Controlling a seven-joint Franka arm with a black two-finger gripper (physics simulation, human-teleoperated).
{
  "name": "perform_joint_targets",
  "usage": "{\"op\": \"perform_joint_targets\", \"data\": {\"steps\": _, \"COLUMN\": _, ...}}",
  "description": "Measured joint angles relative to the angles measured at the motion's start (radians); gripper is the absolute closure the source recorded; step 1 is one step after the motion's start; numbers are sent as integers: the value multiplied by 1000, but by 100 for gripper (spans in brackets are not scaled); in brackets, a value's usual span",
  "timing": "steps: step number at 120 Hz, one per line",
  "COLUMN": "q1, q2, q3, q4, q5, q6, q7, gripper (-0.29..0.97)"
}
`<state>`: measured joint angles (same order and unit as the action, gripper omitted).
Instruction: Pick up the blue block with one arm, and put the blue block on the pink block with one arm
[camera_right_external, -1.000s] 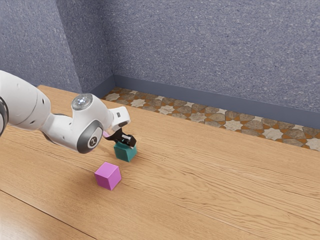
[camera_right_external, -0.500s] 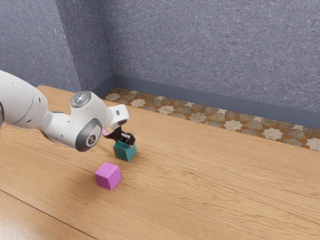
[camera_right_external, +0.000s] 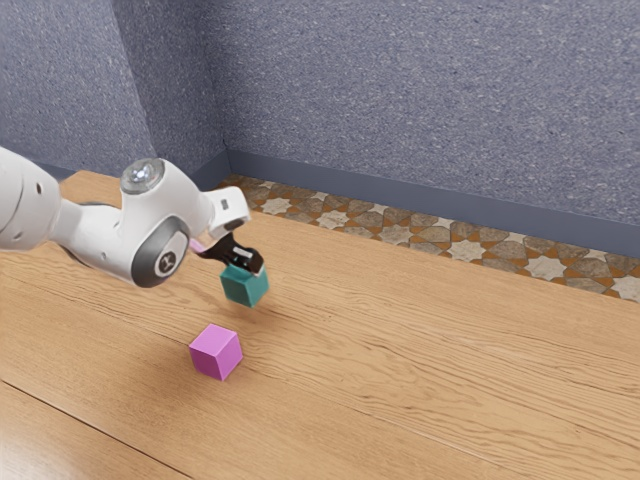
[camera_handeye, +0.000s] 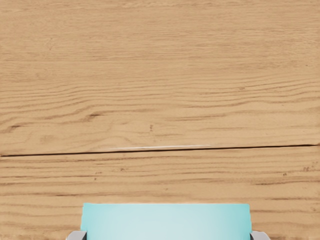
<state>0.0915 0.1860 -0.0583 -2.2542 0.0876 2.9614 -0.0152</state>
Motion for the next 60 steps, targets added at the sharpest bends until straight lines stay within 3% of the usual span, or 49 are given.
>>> {"op": "perform_joint_targets", "data": {"steps": 60, "q1": 8, "q2": -230, "q3": -23, "q4": -207, "q5": 4, "q6": -52, "q7": -9, "gripper": 47}}
